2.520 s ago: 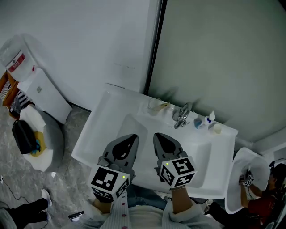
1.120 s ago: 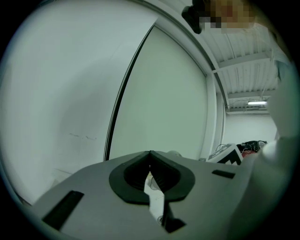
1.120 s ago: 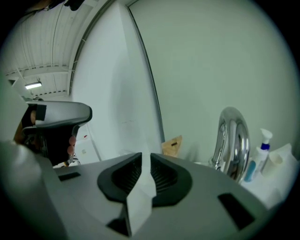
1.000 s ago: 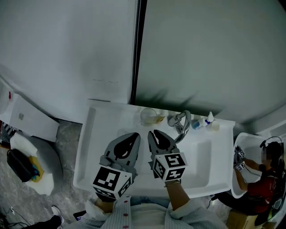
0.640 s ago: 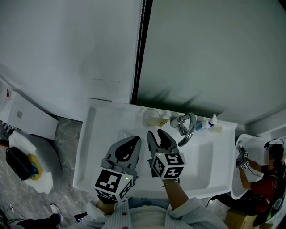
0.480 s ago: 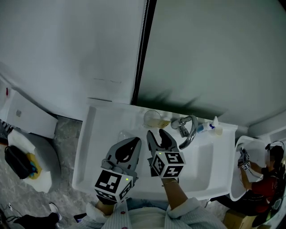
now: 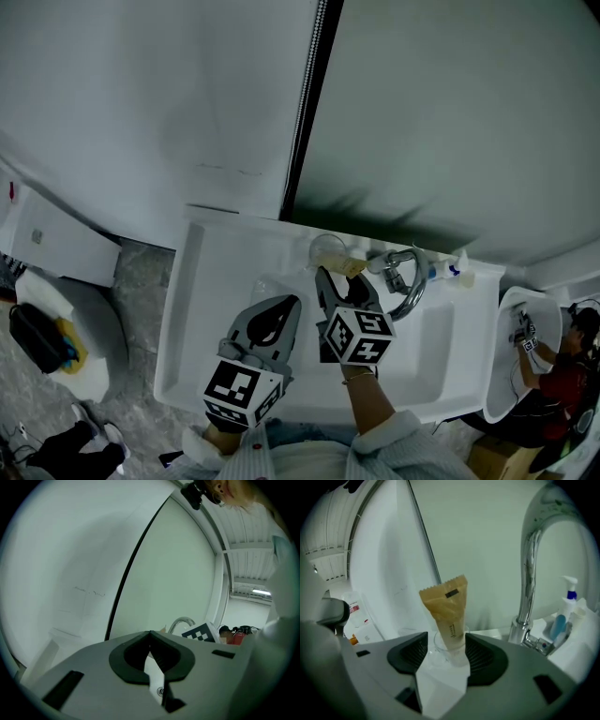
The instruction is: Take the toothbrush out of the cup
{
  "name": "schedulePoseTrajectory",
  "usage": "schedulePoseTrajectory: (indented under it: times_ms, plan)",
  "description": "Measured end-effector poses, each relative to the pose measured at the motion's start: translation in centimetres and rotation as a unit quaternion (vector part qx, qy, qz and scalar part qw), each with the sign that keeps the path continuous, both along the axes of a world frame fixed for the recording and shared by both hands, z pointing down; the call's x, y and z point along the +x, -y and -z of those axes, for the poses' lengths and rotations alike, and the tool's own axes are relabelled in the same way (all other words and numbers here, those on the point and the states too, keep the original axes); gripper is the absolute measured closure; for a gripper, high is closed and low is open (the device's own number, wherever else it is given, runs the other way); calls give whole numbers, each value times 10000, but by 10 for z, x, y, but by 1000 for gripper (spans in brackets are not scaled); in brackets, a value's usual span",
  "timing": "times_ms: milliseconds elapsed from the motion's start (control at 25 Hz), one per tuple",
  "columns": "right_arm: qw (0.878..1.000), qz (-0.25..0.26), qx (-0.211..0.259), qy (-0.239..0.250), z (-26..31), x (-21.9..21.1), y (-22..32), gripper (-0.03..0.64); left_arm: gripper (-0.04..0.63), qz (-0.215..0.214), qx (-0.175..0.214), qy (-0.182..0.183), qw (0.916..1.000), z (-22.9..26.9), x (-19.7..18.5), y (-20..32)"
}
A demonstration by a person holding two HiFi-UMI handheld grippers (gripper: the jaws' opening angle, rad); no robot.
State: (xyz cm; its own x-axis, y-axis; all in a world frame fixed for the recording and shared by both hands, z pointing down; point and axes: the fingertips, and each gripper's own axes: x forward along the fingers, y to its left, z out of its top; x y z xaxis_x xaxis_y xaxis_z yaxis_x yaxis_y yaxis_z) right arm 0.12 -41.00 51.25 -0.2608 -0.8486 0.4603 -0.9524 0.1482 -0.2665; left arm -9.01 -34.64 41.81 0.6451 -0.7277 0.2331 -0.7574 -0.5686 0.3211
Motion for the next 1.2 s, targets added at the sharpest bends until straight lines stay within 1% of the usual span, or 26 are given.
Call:
schedulePoseTrajectory:
  times_ms: [280,400,440,560,680,760,880,1200]
  plan:
    - [9998,-162,107,-78,-1,5,13,379,578,-5,-76,-21,10000,-7,-2,5]
    - [9994,-225,179,-201,1,8,17,380,578,44,-91,-15,9999,-10,-5,7]
    - [9991,-261,193,-258,1,10,17,388,578,62,-91,-12,9999,-10,-6,7]
    - [9986,-309,196,-376,0,13,17,469,578,113,-84,-2,9999,-10,-9,8]
    - [9985,-278,212,-410,0,11,17,481,578,148,-84,3,9999,-11,-12,8]
    - [9984,-269,225,-453,1,10,17,501,578,163,-84,-6,9998,-12,-13,7]
    - [9979,-278,280,-515,4,10,17,552,578,150,-71,-25,9999,-11,-11,7]
    - [9976,-268,422,-473,16,12,17,563,578,141,42,-61,9999,-3,-8,4]
